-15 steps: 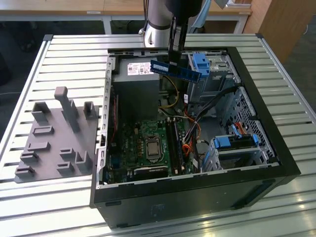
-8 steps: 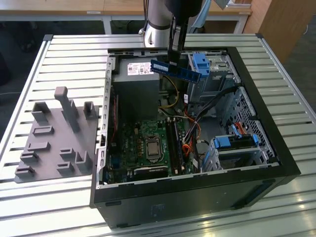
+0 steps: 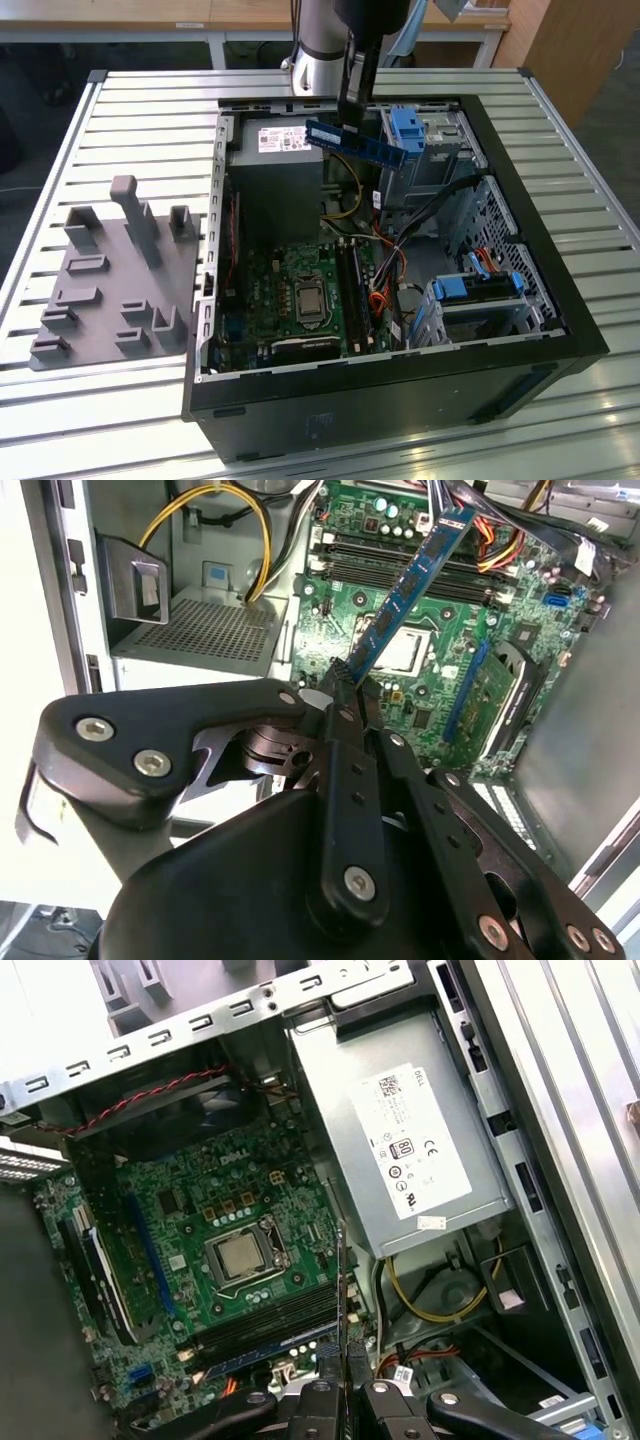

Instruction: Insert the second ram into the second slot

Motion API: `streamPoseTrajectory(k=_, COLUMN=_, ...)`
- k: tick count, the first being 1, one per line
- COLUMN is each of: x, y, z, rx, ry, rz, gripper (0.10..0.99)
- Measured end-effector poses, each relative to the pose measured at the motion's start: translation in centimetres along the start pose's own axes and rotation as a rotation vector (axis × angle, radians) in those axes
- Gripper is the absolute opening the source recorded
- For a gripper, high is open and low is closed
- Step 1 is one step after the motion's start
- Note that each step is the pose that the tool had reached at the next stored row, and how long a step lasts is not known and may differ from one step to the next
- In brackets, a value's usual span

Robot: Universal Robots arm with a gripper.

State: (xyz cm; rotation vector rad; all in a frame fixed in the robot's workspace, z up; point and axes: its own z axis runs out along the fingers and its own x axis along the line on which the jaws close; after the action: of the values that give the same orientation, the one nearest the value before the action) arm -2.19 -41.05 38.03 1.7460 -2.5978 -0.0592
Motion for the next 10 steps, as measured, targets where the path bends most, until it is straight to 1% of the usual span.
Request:
streamPoseTrajectory(k=5, x=0.00, y=-0.01, z=0.01, rx=0.001, ry=-0.0014, rz=0.040, gripper=0.137)
streamPoseTrajectory(k=10, x=0.00, y=-0.01, z=0.01, rx=0.001, ry=-0.0037, rz=0.103, gripper=0.137)
